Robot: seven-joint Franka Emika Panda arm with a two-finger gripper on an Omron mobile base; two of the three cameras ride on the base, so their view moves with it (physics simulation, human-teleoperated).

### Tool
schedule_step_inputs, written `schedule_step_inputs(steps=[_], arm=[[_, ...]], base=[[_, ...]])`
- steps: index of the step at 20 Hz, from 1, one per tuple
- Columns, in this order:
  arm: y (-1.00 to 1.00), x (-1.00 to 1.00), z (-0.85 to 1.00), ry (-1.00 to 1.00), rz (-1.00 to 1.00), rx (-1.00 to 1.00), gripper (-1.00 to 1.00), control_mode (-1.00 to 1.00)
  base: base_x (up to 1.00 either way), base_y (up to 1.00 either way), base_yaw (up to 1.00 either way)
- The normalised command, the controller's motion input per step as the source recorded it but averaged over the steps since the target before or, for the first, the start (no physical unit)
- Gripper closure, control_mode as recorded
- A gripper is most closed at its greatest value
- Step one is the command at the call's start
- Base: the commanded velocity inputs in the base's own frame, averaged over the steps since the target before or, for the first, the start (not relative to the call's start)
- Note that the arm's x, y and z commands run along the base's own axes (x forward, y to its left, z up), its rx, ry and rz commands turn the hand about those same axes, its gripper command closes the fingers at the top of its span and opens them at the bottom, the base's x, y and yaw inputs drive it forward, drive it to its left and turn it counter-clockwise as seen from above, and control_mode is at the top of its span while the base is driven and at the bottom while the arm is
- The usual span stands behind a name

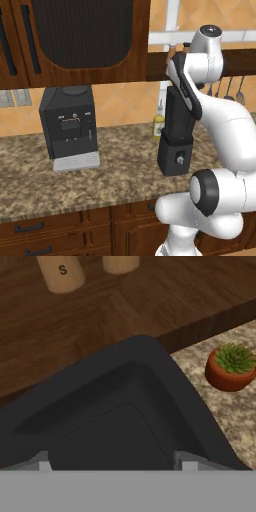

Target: Close the lid blender by securely placing the lid on top.

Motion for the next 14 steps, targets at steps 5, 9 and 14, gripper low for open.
schedule_step_inputs(steps=[5, 9, 14], arm=[[0.00, 0.29, -0.20, 0.00, -0.01, 0.06, 1.00, -1.00], [0.00, 0.32, -0.25, 0.00, -0.01, 0.04, 1.00, -1.00], [0.00, 0.29, -0.22, 0.00, 0.00, 0.01, 1.00, -1.00]], base=[[0.00, 0.00, 0.00], [0.00, 0.00, 0.00], [0.00, 0.00, 0.00]])
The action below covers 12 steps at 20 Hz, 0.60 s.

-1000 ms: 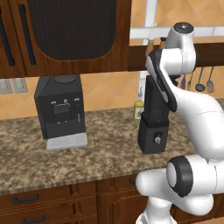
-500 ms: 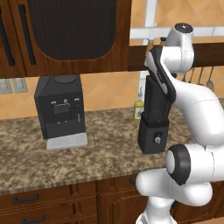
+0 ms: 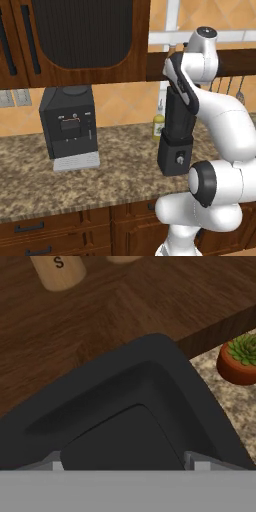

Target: Close the lid blender by securely placing the lid on top.

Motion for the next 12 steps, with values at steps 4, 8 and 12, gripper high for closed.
schedule_step_inputs(steps=[4, 8, 12], arm=[[0.00, 0.14, -0.31, 0.00, -0.01, 0.00, 1.00, -1.00], [0.00, 0.02, -0.31, 0.00, -0.01, 0.00, 1.00, -1.00], [0.00, 0.00, -0.05, 0.05, 0.00, 0.00, 1.00, -1.00]], base=[[0.00, 0.00, 0.00], [0.00, 0.00, 0.00], [0.00, 0.00, 0.00]])
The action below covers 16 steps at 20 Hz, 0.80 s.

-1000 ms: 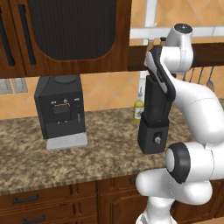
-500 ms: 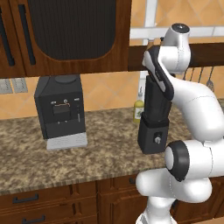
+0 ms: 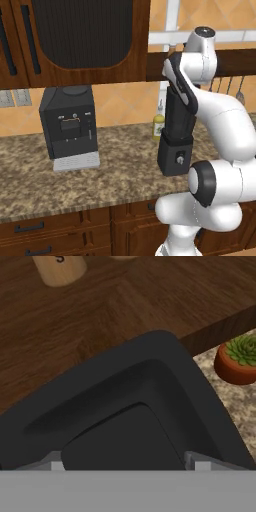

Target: Close the lid blender by securely placing the lid on top.

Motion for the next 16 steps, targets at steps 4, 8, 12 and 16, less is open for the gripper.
schedule_step_inputs(steps=[4, 8, 12, 16], arm=[[0.00, -0.01, 0.06, 0.09, 0.00, 0.00, 1.00, -1.00], [0.00, -0.11, 0.21, 0.11, 0.00, 0.00, 1.00, -1.00], [0.00, -0.32, 0.07, 0.03, 0.00, 0.00, 1.00, -1.00], [0.00, -0.50, 0.00, 0.00, 0.00, 0.00, 1.00, -1.00]], base=[[0.00, 0.00, 0.00], [0.00, 0.00, 0.00], [0.00, 0.00, 0.00], [0.00, 0.00, 0.00]])
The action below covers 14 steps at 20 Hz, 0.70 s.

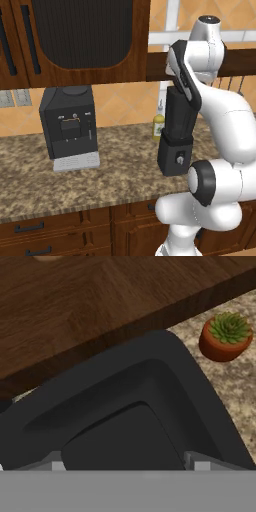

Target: Close the lid blender by securely placing the lid on top.

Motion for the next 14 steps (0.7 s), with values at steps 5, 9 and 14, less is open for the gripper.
schedule_step_inputs(steps=[5, 9, 14], arm=[[0.00, -0.35, 0.00, 0.06, 0.00, 0.00, 1.00, -1.00], [0.00, 0.00, 0.00, 0.22, 0.00, 0.00, 1.00, -1.00], [0.00, 0.10, 0.00, 0.21, -0.02, 0.01, 1.00, -1.00]], base=[[0.00, 0.00, 0.00], [0.00, 0.00, 0.00], [0.00, 0.00, 0.00]])
